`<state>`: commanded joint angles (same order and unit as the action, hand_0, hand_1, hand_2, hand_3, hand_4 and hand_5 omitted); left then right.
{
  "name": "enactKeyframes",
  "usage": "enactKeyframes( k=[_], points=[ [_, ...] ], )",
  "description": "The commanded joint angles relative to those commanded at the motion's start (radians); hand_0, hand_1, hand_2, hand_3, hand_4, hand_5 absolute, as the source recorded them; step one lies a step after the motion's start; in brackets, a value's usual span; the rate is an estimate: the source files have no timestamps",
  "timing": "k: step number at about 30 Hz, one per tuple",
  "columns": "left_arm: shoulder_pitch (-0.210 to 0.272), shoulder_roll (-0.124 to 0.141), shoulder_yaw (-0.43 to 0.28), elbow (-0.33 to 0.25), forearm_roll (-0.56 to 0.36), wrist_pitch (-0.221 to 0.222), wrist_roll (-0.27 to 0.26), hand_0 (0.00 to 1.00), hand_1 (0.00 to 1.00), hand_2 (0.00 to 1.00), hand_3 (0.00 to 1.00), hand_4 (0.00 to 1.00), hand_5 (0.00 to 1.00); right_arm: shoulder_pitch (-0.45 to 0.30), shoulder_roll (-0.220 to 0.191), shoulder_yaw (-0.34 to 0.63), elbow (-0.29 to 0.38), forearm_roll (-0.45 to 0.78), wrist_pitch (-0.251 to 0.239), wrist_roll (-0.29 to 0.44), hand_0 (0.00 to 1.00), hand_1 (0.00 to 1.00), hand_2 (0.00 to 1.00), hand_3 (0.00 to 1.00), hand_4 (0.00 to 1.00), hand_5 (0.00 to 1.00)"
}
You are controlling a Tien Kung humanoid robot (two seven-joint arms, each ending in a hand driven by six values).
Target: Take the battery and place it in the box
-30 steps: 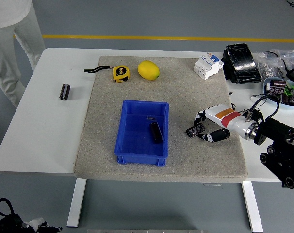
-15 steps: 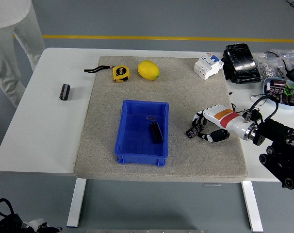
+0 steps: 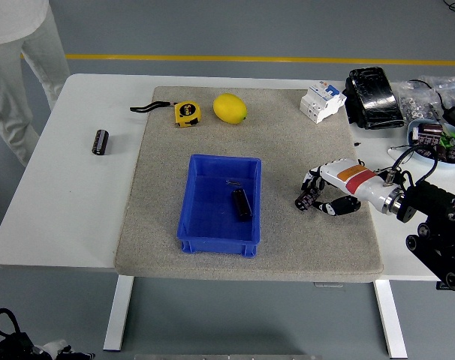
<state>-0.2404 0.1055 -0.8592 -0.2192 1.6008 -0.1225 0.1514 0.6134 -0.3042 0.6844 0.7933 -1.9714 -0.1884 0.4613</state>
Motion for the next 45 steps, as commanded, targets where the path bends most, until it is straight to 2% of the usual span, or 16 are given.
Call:
enactKeyframes(
  k=[15, 26, 33, 39, 45],
  points=[
    [0.01, 0.005, -0.014, 0.0, 0.016, -0.005, 0.004, 0.627, 0.562, 0.595, 0.714, 0.729, 0.699, 0.001, -0.012, 0.022, 0.045, 0.045, 0.018, -0.004, 0.443, 0.45, 0.481, 0.496, 0.624, 0.031],
    [0.005, 0.01, -0.006, 0.0, 0.005, -0.001, 0.001, 0.624, 0.556, 0.59, 0.714, 0.729, 0.698, 0.065, -0.021, 0.039, 0.153, 0.078, 0.033, -0.013, 0.444, 0.451, 0.482, 0.497, 0.628, 0.029],
    [0.006, 0.012, -0.004, 0.0, 0.002, 0.0, 0.001, 0.624, 0.551, 0.586, 0.713, 0.729, 0.698, 0.125, -0.003, -0.016, 0.232, 0.079, 0.039, -0.021, 0.445, 0.451, 0.483, 0.502, 0.639, 0.036],
    [0.004, 0.014, -0.004, -0.002, 0.004, -0.001, 0.003, 0.622, 0.55, 0.585, 0.713, 0.729, 0.698, 0.182, 0.044, -0.089, 0.249, 0.061, 0.043, -0.028, 0.444, 0.452, 0.489, 0.513, 0.64, 0.041],
    [-0.001, 0.016, -0.003, -0.004, 0.002, 0.0, 0.003, 0.619, 0.547, 0.577, 0.713, 0.728, 0.698, 0.215, 0.067, -0.139, 0.283, 0.02, 0.061, -0.025, 0.464, 0.474, 0.521, 0.52, 0.659, 0.053]
  ],
)
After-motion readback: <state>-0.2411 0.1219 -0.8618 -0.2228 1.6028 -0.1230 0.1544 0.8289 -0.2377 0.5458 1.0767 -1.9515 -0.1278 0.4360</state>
